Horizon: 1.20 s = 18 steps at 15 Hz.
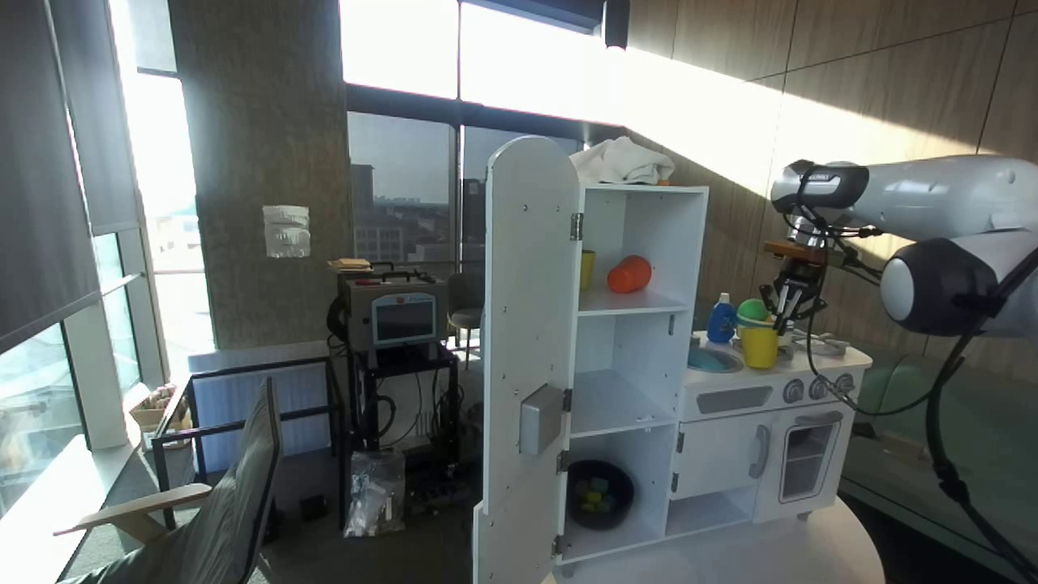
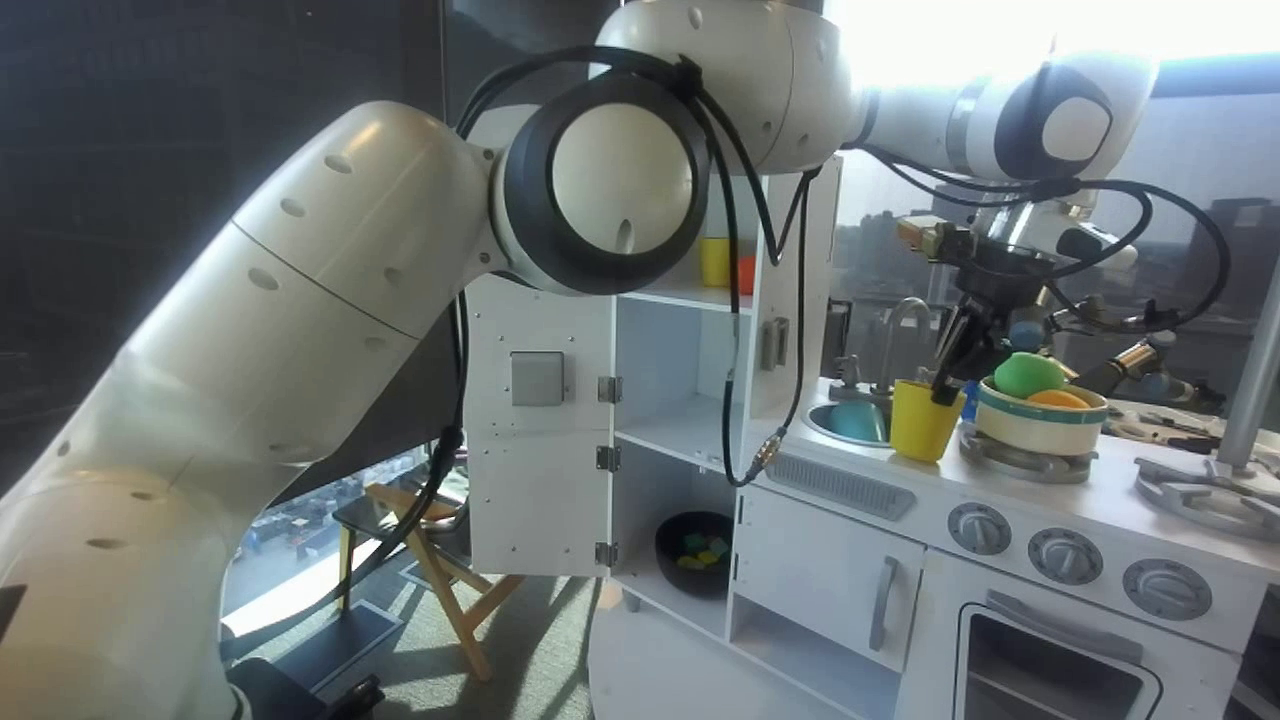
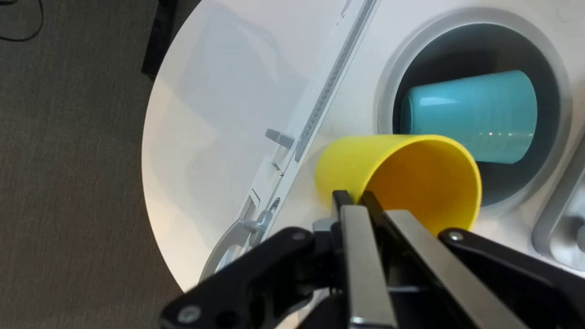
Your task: Put the orange cup on the top shelf of the upper cabinet.
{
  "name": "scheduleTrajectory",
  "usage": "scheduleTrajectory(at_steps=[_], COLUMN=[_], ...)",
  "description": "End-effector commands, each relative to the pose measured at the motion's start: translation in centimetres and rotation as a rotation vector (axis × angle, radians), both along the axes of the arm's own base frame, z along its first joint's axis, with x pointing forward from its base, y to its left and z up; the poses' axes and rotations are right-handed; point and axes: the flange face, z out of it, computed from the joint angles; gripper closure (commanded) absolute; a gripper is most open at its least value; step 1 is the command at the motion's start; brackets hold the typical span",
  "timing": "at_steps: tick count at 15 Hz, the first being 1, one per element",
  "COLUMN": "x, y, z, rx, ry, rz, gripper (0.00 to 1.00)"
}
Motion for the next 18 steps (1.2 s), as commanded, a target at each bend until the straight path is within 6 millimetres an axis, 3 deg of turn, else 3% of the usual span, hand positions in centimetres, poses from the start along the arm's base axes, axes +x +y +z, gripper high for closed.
scheduleTrajectory(at_steps=[1, 8, 18], x=[-0.7, 0.3, -0.3], y=[0.2, 1.6, 1.3], z=[2.8, 2.3, 3.4], rx=[-0.003, -0.020, -0.013], ry=[-0.051, -0.036, -0.066], rz=[-0.018, -0.009, -0.023], gripper=[0.90, 0.91, 0.90])
